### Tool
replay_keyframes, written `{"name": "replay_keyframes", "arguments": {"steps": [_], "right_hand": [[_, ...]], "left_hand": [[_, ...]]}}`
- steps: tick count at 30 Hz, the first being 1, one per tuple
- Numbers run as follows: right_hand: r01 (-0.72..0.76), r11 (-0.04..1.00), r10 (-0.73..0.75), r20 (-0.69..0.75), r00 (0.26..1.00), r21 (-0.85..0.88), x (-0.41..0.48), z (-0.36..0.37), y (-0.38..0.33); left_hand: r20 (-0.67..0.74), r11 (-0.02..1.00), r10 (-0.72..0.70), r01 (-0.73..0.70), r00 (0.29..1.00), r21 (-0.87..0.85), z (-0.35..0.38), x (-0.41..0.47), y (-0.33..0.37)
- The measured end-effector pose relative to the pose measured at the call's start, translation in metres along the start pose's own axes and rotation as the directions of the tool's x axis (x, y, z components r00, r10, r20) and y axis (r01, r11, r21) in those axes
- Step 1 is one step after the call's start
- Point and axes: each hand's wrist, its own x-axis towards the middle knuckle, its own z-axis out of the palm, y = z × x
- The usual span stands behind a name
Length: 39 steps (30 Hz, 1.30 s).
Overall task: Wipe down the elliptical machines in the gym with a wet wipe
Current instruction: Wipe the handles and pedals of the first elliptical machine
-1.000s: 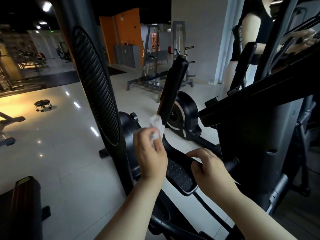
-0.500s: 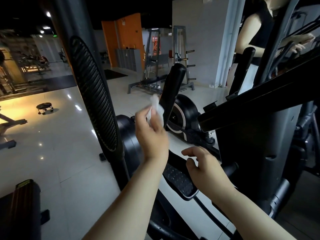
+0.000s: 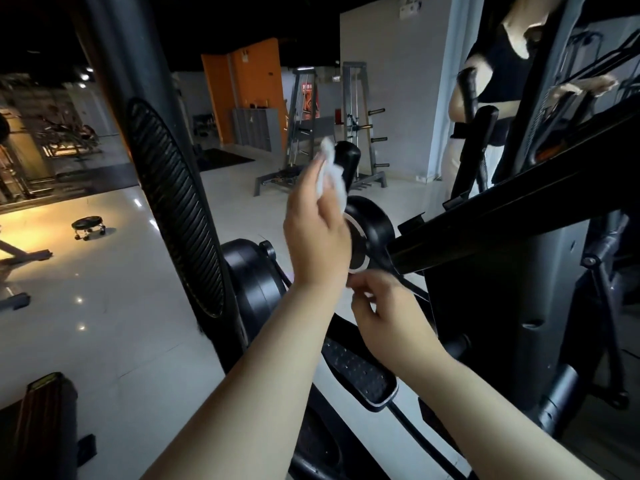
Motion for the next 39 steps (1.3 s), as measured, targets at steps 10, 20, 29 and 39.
{"name": "replay_keyframes", "arguments": {"steps": [10,20,29,39], "right_hand": [[0.345,0.932,-0.284,-0.371,0.884,0.108,0.043,-0.019,-0.047],[0.428,0.903,-0.374,-0.441,0.816,0.027,0.067,-0.014,-0.059],[0.409,0.905,-0.244,-0.643,0.726,0.119,0.093,-0.026,-0.082],[0.123,0.946,0.015,-0.422,0.906,0.299,0.083,-0.003,-0.057]], "left_hand": [[0.072,0.985,0.172,-0.174,0.982,0.015,-0.004,-0.013,-0.018],[0.242,0.841,-0.138,0.243,0.960,-0.483,-0.018,-0.003,0.013],[0.226,0.901,-0.154,0.230,0.962,-0.369,-0.017,-0.001,0.001],[0.207,0.893,-0.263,0.319,0.942,-0.317,-0.025,-0.031,-0.021]]}}
